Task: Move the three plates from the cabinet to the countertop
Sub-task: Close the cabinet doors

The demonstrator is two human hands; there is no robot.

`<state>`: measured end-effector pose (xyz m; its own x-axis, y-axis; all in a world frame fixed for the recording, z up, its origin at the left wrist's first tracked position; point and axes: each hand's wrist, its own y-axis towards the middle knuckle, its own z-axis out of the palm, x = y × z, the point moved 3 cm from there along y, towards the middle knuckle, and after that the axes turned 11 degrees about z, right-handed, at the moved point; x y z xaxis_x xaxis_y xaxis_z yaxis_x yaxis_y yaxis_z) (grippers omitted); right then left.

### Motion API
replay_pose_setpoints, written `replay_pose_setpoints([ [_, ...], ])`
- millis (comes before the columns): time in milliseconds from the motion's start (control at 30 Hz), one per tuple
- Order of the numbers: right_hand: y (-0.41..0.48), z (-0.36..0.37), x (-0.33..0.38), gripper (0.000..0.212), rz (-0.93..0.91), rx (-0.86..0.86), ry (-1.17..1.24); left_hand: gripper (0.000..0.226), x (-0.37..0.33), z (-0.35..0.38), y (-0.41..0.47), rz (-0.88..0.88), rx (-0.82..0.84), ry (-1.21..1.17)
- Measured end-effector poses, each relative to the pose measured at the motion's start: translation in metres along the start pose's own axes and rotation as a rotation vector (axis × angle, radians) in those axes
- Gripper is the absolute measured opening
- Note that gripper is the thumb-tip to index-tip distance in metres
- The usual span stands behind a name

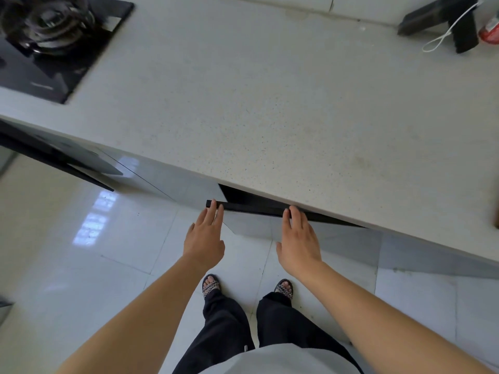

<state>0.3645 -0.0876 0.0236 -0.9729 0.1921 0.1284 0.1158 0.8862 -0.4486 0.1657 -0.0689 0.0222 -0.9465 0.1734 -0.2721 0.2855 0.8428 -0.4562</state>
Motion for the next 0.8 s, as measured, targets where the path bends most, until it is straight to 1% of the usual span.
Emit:
replay_pose_setpoints([
  [133,-0.004,0.006,0.006,0.078,0.005,0.004,0.01,0.084,-0.001,-0.001,0.006,-0.012,0.041,0.031],
  [300,-0.005,0.011,0.012,0.081,0.014,-0.011,0.049,0.084,0.002,-0.006,0.015,0.01,0.052,0.055],
  [567,0.006,0.018,0.015,0.09,0.084,-0.01,0.075,0.089,0.013,0.003,0.021,0.084,0.046,0.135],
  [700,0.008,0.025,0.018,0.095,0.149,-0.014,0.123,0.088,0.021,0.009,0.023,0.122,0.016,0.117],
  [800,0.01,0.03,0.021,0.095,0.172,-0.03,0.154,0.089,0.026,0.005,0.031,0.17,0.021,0.108],
])
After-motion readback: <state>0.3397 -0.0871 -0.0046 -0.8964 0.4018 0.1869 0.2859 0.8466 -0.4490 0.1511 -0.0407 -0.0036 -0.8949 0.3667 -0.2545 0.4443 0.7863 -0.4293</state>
